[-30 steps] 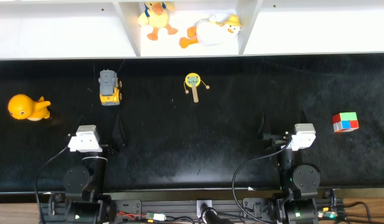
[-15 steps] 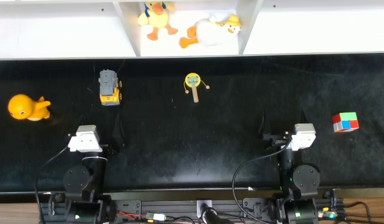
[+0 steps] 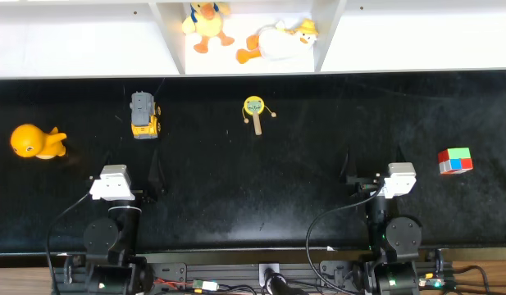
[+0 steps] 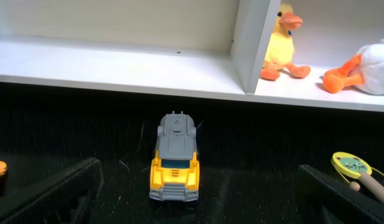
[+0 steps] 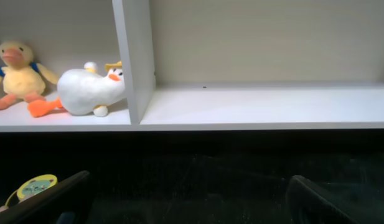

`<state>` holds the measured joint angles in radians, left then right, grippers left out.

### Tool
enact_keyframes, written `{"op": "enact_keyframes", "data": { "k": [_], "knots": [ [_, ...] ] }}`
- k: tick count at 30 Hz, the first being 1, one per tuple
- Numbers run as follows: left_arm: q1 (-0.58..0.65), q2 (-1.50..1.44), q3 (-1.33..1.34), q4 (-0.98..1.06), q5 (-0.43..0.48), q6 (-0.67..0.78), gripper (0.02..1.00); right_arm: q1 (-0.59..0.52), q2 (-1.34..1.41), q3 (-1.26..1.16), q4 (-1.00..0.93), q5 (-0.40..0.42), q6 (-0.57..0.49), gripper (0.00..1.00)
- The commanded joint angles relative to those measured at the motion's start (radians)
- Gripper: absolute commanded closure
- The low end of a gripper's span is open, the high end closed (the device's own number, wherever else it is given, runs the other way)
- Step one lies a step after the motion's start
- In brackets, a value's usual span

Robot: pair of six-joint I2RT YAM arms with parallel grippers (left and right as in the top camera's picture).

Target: Store Toys

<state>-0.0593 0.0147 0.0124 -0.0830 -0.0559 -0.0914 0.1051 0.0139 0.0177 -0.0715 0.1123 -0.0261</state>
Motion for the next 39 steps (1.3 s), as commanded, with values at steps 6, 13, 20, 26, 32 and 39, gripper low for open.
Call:
{"op": "enact_keyframes", "data": {
  "k": [6, 13, 20, 26, 32, 39],
  "knots": [
    [-0.004, -0.012, -0.004, 0.0, 0.006, -0.007, 0.02, -0.001, -0.01, -0.013, 0.005, 0.008, 0.004, 0.005],
    [-0.004, -0.012, -0.004, 0.0, 0.006, -0.007, 0.02, -0.001, -0.01, -0.013, 0.005, 0.008, 0.004, 0.007],
    [-0.004, -0.012, -0.004, 0.0, 0.006, -0.007, 0.02, -0.001, -0.01, -0.013, 0.005, 0.008, 0.004, 0.005],
    [0.002, -0.011, -0.004, 0.0, -0.007, 0.088, 0.02, -0.001, -0.01, -0.013, 0.005, 0.008, 0.004, 0.005],
    [0.003, 0.12, 0.139, -0.114, 0.0, 0.078, 0.02, -0.001, -0.01, -0.013, 0.005, 0.008, 0.004, 0.005],
    [0.061, 0.463, 0.592, -0.642, 0.018, 0.128, 0.023, -0.001, -0.01, -0.013, 0.005, 0.008, 0.004, 0.007]
  ]
}}
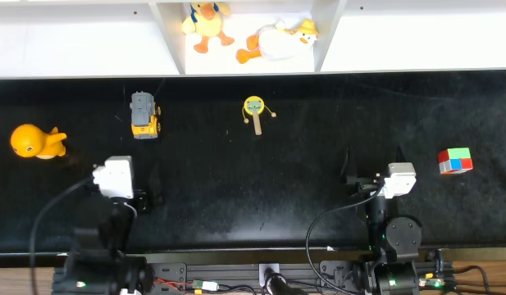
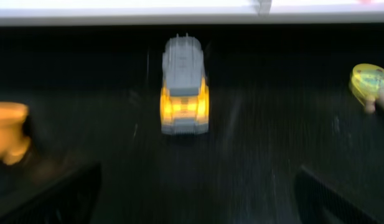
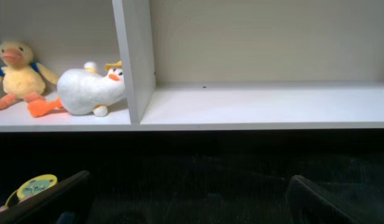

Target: Store Toys

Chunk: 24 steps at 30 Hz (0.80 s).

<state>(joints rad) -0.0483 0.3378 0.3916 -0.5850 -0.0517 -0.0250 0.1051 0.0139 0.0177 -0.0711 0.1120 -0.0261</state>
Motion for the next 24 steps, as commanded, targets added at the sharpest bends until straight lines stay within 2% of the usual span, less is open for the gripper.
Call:
{"op": "enact_keyframes", "data": {
  "k": [1, 4, 9, 12, 14, 17, 21, 24],
  "knots": [
    [0.081, 0.19, 0.266, -0.187, 0.027, 0.11, 0.025, -0.001, -0.01, -0.013, 0.005, 0.008, 0.004, 0.007],
    [0.205, 0.308, 0.367, -0.238, 0.135, 0.267, 0.025, -0.001, -0.01, -0.013, 0.005, 0.008, 0.004, 0.007],
    [0.49, 0.496, 0.455, -0.24, 0.399, 0.496, 0.023, -0.001, -0.01, -0.013, 0.005, 0.008, 0.004, 0.007],
    [0.644, 0.594, 0.502, -0.24, 0.506, 0.601, 0.023, -0.001, -0.01, -0.013, 0.005, 0.008, 0.004, 0.007],
    [0.73, 0.641, 0.528, -0.24, 0.542, 0.652, 0.023, -0.001, -0.01, -0.013, 0.005, 0.008, 0.004, 0.005],
    [0.829, 0.692, 0.551, -0.237, 0.549, 0.713, 0.023, -0.001, -0.01, -0.013, 0.005, 0.008, 0.004, 0.005],
    [0.903, 0.723, 0.551, -0.221, 0.54, 0.845, 0.02, -0.001, -0.01, -0.013, 0.004, 0.008, 0.004, 0.005],
    [0.958, 0.748, 0.55, -0.18, 0.533, 0.863, 0.023, -0.001, -0.01, -0.013, 0.005, 0.008, 0.004, 0.005]
  ]
}}
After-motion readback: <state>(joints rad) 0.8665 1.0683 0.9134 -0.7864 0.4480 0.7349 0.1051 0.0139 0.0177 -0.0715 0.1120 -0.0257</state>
